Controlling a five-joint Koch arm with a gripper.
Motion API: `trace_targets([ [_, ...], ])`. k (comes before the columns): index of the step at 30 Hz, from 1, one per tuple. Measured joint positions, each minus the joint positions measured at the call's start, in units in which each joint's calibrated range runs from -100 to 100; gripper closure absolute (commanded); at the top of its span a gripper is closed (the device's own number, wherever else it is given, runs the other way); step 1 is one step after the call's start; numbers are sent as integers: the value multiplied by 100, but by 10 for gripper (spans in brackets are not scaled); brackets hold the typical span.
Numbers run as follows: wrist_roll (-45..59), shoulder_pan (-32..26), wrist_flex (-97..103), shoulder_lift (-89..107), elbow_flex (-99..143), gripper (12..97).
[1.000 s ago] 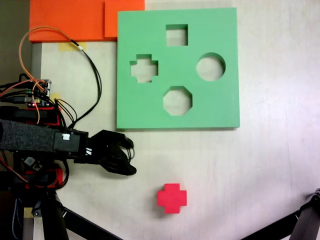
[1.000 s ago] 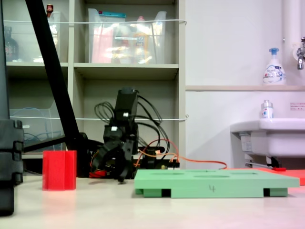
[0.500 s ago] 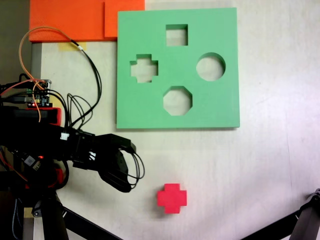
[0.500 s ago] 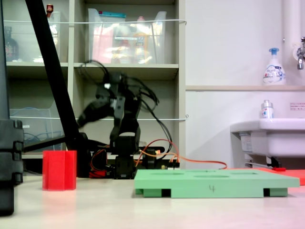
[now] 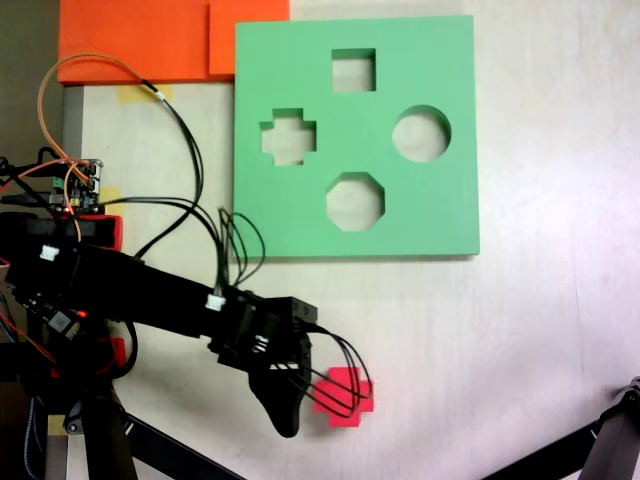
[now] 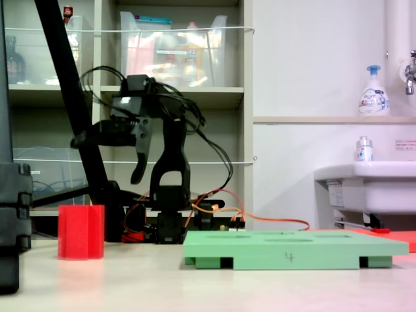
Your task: Put the cross columnar block into the corresponding hole
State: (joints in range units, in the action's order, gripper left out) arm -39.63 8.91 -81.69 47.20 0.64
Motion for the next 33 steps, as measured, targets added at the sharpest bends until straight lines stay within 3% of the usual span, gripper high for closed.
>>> trace_targets([
  [11,83,132,0,-2326,-715,135],
  [28,176,244,166,-4378,-1480,136],
  [31,186,254,225,-4637,-1480,160],
  [33,200,254,245,-4679,-1480,253],
])
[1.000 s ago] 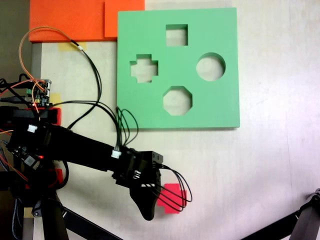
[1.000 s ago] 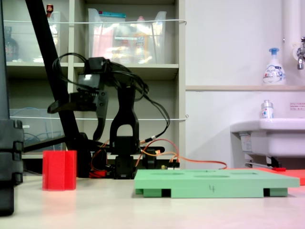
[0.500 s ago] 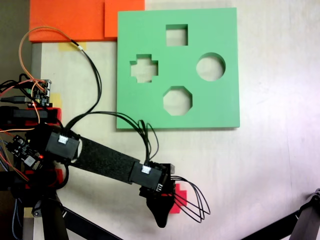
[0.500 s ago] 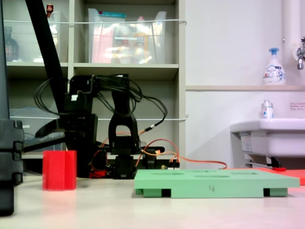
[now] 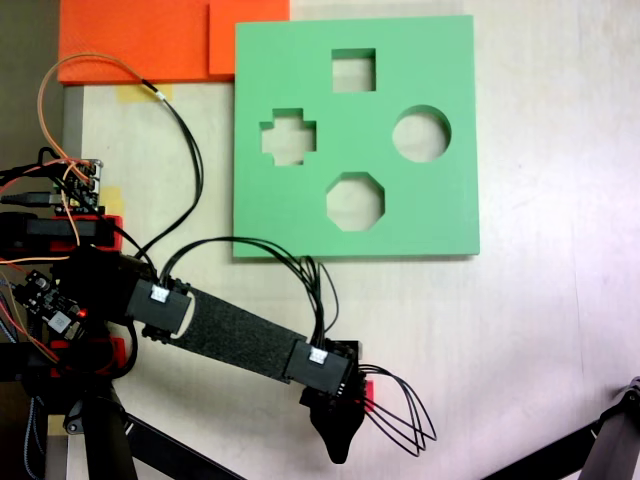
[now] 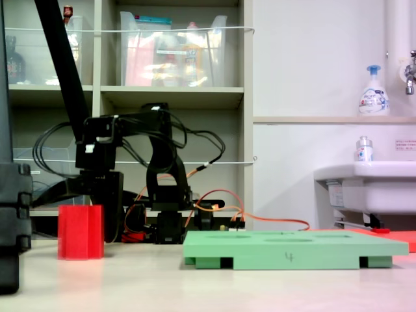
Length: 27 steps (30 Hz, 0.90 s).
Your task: Put the cross columnar block into the corresponding hole
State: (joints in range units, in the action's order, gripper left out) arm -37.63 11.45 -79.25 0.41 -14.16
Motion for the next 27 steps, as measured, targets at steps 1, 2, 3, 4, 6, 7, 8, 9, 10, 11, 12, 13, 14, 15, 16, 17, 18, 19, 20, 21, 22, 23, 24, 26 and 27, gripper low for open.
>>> trace_targets([
  [1,0,5,0,-27,0,290],
  [2,0,5,0,-41,0,317],
  [3,0,10,0,-41,0,340],
  [4,0,10,0,-55,0,354],
  [6,5,20,0,-68,-10,379],
  [7,5,24,0,-123,-20,432],
  [8,20,29,0,-137,-29,495],
  [9,34,44,0,-150,-59,555],
  [10,49,54,-20,-123,-108,607],
  [11,54,63,-20,-82,-127,630],
  [12,54,73,-20,-82,-137,636],
  [13,59,78,-20,-82,-157,646],
  [14,63,78,-39,-68,-167,656],
  [15,63,88,-78,-68,-176,657],
  [16,63,88,-117,-82,-196,657],
  [17,63,98,-166,-96,-206,660],
  [18,63,112,-235,-96,-216,670],
  [19,59,122,-294,-82,-225,694],
  [20,59,132,-352,-96,-225,706],
  [21,59,137,-411,-96,-225,706],
  [22,59,137,-499,-82,-225,706],
  [23,59,142,-548,-96,-235,706],
  [24,59,142,-568,-96,-235,706],
  [26,59,142,-587,-68,-235,706],
  [27,59,142,-587,-55,-235,706],
])
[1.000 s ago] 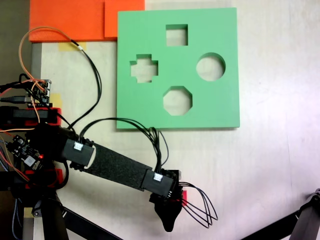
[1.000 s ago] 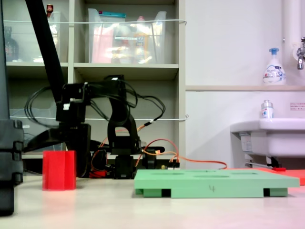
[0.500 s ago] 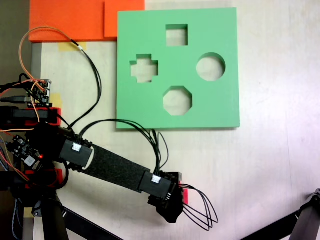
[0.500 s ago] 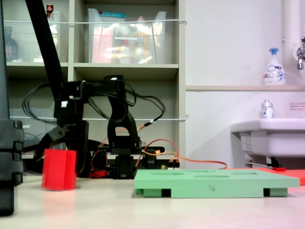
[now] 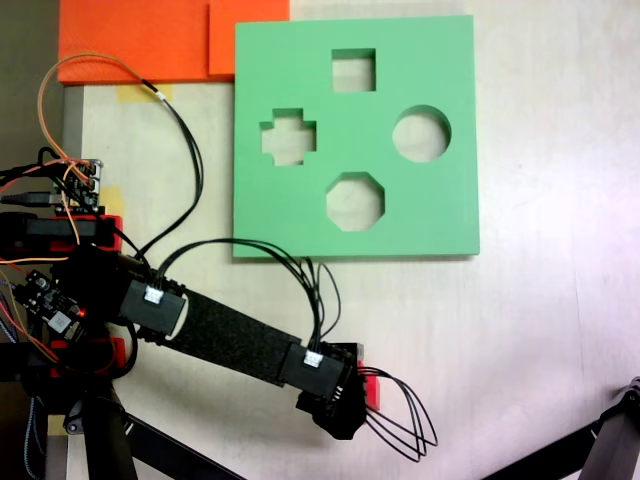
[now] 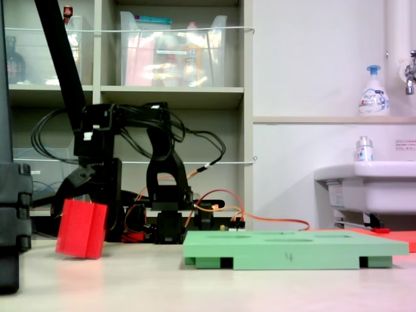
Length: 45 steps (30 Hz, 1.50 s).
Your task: Put the cross columnar block into the corresponding hole
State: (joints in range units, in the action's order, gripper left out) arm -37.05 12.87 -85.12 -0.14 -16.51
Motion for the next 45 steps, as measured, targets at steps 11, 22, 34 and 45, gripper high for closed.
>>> trace_targets([
  [11,-10,-112,-470,903,108,706],
  [22,-879,-816,-1047,3064,176,706],
  [34,-2598,-2725,-1057,3680,176,706],
  [45,-3590,-3507,-1057,3228,176,705],
])
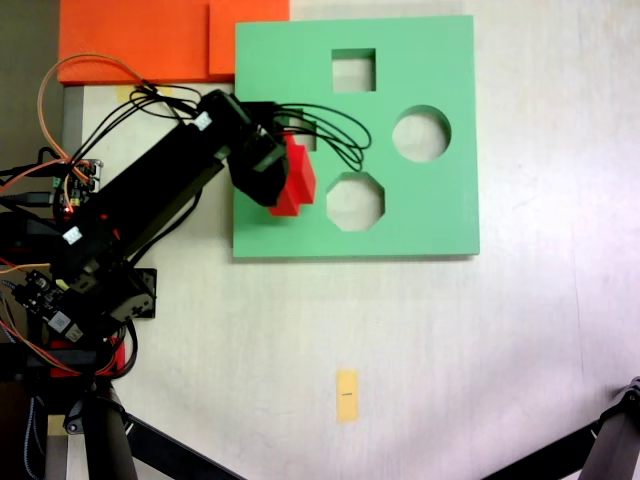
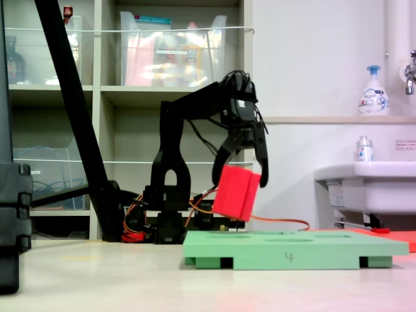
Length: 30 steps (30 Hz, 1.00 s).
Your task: Put the cross columnar block into the corresponding hole
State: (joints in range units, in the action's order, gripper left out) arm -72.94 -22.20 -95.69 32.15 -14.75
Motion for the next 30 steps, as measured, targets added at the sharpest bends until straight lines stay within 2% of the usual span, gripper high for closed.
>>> trace_targets([
  [7,-361,-254,206,-274,0,705],
  [19,-376,-459,538,-1560,-1146,705],
  [30,-376,-620,607,-1984,-1225,705],
])
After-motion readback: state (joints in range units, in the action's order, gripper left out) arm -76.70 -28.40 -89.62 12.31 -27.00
